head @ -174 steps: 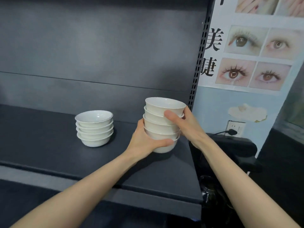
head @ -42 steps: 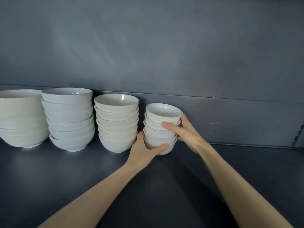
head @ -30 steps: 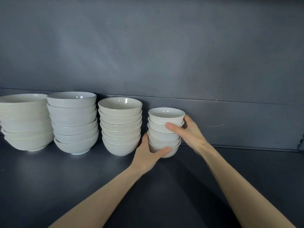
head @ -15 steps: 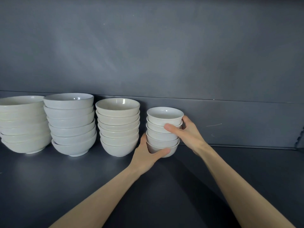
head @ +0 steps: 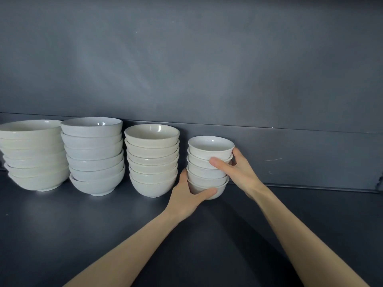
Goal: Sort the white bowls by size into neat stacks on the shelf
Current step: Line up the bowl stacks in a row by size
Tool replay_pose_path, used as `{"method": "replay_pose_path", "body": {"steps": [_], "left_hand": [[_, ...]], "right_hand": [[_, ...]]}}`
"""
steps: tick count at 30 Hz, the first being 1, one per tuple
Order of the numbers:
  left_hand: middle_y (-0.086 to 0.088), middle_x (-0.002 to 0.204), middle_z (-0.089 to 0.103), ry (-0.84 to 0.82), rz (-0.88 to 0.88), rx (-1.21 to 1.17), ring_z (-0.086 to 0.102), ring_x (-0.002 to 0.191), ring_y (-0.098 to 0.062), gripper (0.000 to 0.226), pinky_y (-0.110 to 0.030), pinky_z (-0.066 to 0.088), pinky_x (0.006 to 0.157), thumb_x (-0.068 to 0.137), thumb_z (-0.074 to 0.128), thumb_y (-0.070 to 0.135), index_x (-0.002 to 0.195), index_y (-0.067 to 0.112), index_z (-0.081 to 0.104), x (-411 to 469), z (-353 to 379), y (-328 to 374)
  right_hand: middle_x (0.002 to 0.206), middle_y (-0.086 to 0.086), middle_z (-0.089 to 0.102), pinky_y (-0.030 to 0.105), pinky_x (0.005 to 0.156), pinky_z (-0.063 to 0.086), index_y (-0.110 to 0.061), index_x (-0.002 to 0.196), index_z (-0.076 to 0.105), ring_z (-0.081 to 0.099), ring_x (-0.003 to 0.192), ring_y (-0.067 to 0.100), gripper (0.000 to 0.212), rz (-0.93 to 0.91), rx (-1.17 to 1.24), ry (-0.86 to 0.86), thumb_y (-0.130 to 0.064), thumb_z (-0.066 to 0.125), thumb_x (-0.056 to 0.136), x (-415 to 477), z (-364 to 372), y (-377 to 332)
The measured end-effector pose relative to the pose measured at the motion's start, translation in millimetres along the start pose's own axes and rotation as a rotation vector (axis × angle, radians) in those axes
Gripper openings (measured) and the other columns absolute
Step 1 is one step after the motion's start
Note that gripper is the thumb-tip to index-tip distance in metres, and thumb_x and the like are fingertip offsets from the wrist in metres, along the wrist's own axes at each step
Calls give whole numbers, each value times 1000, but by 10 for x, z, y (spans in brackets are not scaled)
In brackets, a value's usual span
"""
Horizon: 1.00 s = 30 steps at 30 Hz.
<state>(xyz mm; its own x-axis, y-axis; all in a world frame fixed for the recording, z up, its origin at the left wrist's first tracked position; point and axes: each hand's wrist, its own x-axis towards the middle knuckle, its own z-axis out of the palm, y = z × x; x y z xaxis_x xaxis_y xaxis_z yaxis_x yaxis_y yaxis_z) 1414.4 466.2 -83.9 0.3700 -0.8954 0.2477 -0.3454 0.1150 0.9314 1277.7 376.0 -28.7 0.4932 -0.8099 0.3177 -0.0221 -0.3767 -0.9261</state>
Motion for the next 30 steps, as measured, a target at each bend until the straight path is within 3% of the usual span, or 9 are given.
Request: {"method": "replay_pose_path", "body": {"steps": [4, 8, 12, 14, 16, 19, 22, 25, 30], "left_hand": [[15, 134, 49, -25, 0, 25, 48, 119, -2, 90, -1, 36, 78, 74, 80, 33, 146, 25, 26, -18, -9, 34], [14, 135, 48, -70, -20, 54, 47, 119, -3, 88, -11, 36, 88, 76, 78, 33, 146, 23, 26, -14, -45, 85], [10, 136, 49, -78, -73, 146, 49, 120, -10, 85, -21, 37, 93, 77, 76, 38, 144, 15, 29, -97, -85, 160], [11, 127, 50, -57, -92, 220, 52, 119, -14, 76, -25, 41, 94, 78, 75, 37, 139, 12, 36, -170, -101, 184], [7, 121, 57, -25, -96, 294, 59, 110, -17, 62, -31, 48, 93, 79, 73, 38, 127, 10, 46, -240, -112, 198], [-2, 106, 66, -1, -64, 463, 62, 99, -21, 48, -38, 50, 91, 81, 69, 39, 115, 10, 54, -359, -89, 311], [1, 99, 68, -19, 26, 602, 62, 99, -21, 35, -36, 49, 90, 84, 65, 38, 111, 15, 59, -460, 53, 570], [1, 108, 67, -144, 128, 683, 61, 102, -19, 40, -31, 48, 90, 85, 66, 41, 117, 18, 59, -523, 372, 905], [-1, 132, 59, -212, 293, 781, 53, 123, -23, 57, -37, 42, 102, 84, 66, 47, 133, 23, 51, -628, 1085, 1433]], "right_hand": [[116, -13, 60, 7, 68, 48, -20, 130, 46, 58, 98, -5, 58, 9, -18, -14, -26, 75, 80, -6, -10, -33], [123, -9, 60, 14, 76, 49, -20, 132, 45, 57, 104, -3, 64, 40, -87, -21, -32, 76, 78, -15, -28, -92], [115, -18, 53, 8, 72, 45, -16, 137, 38, 52, 98, -8, 69, 61, -172, -28, -34, 73, 81, -119, -89, -201], [126, -14, 50, 12, 87, 40, -17, 143, 32, 51, 111, 1, 77, 69, -215, -10, -40, 72, 81, -216, -165, -229], [142, -6, 44, 26, 101, 36, -21, 148, 29, 43, 129, 11, 85, 83, -290, 14, -49, 70, 79, -330, -281, -244], [143, -6, 43, 24, 94, 35, -23, 143, 40, 46, 123, 12, 69, 79, -424, 28, -48, 66, 84, -505, -523, -308], [135, -2, 52, 23, 92, 37, -21, 133, 53, 50, 117, 15, 53, 76, -613, 41, -42, 66, 86, -670, -875, -377], [135, 4, 54, 29, 98, 38, -20, 130, 56, 51, 125, 23, 49, 84, -765, 58, -38, 68, 86, -870, -1284, -439], [144, 9, 44, 28, 101, 34, -17, 132, 54, 44, 129, 28, 47, 86, -977, 100, -29, 66, 88, -1307, -2088, -610]]}}
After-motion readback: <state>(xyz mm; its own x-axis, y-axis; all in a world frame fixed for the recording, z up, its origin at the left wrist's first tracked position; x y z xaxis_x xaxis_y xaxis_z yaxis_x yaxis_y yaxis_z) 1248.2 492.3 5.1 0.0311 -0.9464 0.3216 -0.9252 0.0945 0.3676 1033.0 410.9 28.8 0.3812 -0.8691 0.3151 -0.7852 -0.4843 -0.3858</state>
